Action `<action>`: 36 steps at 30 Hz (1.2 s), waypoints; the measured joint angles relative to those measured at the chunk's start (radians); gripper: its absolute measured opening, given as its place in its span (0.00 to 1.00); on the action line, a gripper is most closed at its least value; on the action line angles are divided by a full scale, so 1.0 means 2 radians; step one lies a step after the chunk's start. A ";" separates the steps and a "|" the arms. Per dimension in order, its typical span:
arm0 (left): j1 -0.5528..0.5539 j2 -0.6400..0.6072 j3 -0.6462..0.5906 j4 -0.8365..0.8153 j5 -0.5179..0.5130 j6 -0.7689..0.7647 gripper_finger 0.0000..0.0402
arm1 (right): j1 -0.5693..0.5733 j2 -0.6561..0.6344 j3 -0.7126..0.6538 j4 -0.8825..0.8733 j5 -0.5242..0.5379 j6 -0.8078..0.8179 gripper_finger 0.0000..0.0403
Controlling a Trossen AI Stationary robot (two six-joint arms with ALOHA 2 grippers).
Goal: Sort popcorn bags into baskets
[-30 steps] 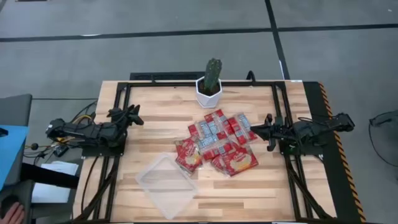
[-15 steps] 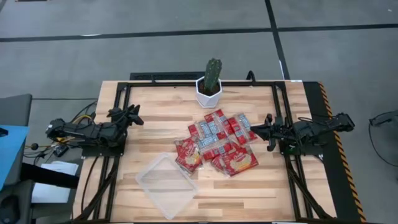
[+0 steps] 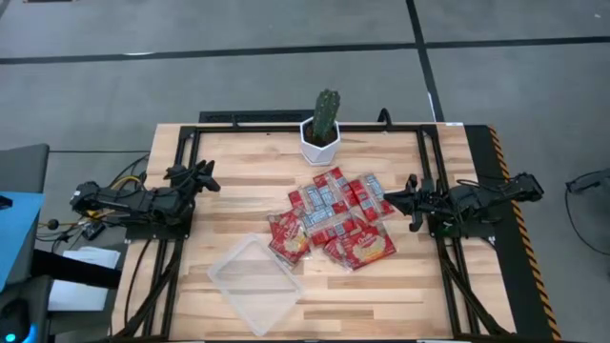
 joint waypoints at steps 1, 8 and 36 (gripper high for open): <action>0.000 0.000 0.000 0.000 0.000 0.000 0.42 | 0.000 0.000 0.000 0.000 0.000 0.000 0.13; 0.000 0.000 0.000 0.000 0.000 0.000 0.42 | 0.000 0.000 0.000 0.000 0.000 0.000 0.13; 0.000 0.000 0.000 0.013 0.042 -0.149 0.42 | -0.001 0.000 0.000 0.027 0.006 0.000 0.13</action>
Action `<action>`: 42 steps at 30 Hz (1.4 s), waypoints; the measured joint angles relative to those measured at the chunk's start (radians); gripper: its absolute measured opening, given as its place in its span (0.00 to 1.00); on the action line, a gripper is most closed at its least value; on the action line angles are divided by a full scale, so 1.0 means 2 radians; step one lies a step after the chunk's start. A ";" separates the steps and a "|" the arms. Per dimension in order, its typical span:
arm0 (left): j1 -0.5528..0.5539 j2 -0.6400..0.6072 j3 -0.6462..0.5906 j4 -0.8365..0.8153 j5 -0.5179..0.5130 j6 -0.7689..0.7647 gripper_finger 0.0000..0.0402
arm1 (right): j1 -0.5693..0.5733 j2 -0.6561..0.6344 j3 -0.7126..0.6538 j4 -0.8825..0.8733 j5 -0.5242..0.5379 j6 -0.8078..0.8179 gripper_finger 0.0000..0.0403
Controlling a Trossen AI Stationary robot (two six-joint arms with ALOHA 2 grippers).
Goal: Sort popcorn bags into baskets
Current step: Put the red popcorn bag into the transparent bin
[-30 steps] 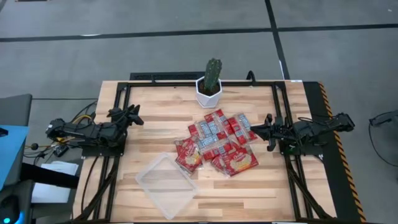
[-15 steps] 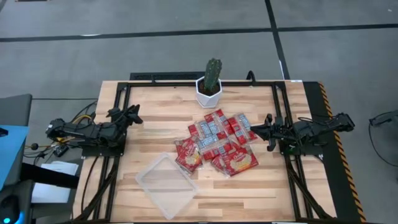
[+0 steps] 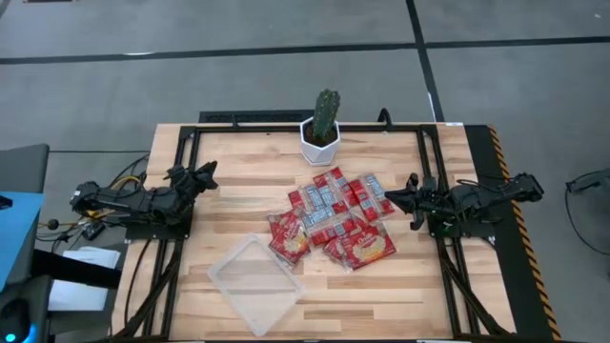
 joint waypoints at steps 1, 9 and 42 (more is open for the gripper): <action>0.000 0.000 0.000 0.009 0.013 -0.016 0.42 | 0.000 0.000 0.000 0.004 0.000 0.000 0.13; 0.000 0.000 0.000 0.065 0.254 -0.074 0.42 | 0.000 0.000 0.001 0.025 0.001 0.037 0.13; 0.000 0.226 0.191 0.293 0.418 0.078 0.76 | -0.061 0.385 0.337 -0.606 0.027 0.397 0.57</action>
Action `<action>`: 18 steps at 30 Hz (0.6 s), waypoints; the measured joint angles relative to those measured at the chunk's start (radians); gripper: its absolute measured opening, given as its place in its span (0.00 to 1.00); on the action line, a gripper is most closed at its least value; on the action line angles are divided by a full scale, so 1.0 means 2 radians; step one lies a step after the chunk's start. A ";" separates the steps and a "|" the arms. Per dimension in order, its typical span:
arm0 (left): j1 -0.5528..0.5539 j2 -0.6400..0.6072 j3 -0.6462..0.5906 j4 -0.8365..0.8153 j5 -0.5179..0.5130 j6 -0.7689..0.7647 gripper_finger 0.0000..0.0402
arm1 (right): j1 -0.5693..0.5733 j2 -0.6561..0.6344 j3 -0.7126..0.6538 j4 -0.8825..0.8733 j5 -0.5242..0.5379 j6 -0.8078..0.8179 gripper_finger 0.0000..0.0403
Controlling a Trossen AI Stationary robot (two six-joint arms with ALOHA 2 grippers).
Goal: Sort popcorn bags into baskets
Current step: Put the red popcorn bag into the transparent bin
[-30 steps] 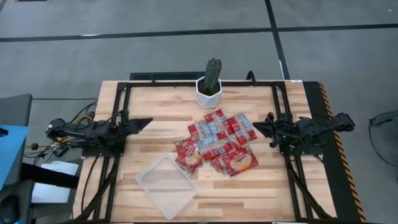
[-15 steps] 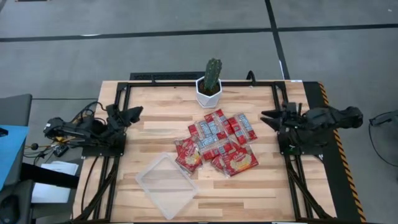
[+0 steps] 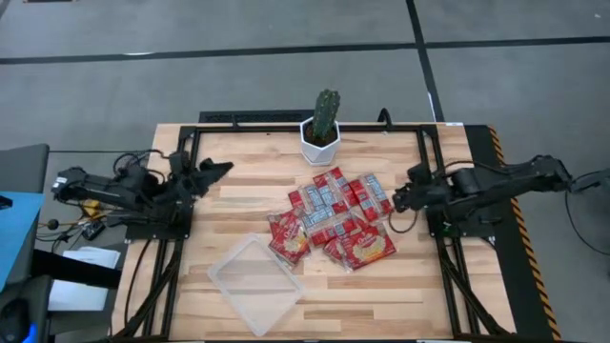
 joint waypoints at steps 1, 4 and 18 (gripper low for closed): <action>0.000 0.012 0.013 -0.019 0.006 0.000 0.77 | -0.013 0.009 0.000 0.004 -0.012 -0.001 0.59; 0.002 0.040 0.045 -0.059 0.027 -0.014 0.79 | -0.050 0.025 0.000 0.010 -0.054 -0.014 0.63; 0.043 0.067 0.064 -0.076 0.144 -0.075 0.79 | -0.232 0.105 0.000 0.097 -0.195 -0.245 0.67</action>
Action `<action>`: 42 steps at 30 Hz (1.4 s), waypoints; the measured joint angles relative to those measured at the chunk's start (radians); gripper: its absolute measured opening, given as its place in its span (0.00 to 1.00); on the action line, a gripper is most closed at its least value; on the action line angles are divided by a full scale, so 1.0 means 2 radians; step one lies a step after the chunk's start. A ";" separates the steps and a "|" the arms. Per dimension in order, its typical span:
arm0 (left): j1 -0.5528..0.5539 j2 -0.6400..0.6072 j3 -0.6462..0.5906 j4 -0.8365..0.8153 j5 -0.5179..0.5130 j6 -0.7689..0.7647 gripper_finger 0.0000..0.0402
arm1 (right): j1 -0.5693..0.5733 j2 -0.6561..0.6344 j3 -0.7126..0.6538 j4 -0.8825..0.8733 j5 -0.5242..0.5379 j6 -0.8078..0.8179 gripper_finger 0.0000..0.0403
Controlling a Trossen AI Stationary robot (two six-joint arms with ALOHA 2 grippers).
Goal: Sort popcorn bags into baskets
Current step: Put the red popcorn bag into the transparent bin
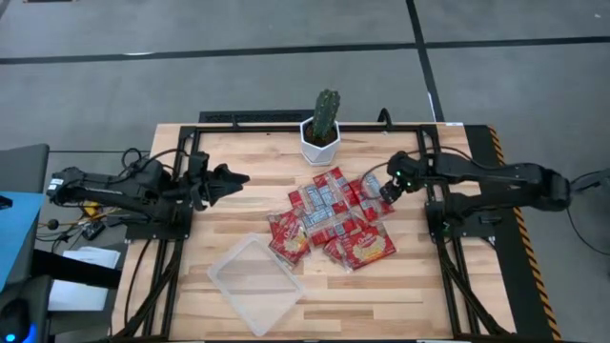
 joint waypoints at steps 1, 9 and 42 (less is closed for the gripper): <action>0.000 0.000 0.000 0.000 0.002 -0.002 0.79 | -0.008 0.006 -0.004 0.017 -0.010 -0.011 0.67; 0.000 0.000 0.000 -0.001 0.005 -0.010 0.79 | -0.053 0.025 -0.107 0.154 -0.074 -0.030 0.67; 0.000 0.000 -0.001 -0.088 -0.083 -0.048 0.79 | -0.048 0.019 -0.186 0.277 -0.174 -0.024 0.02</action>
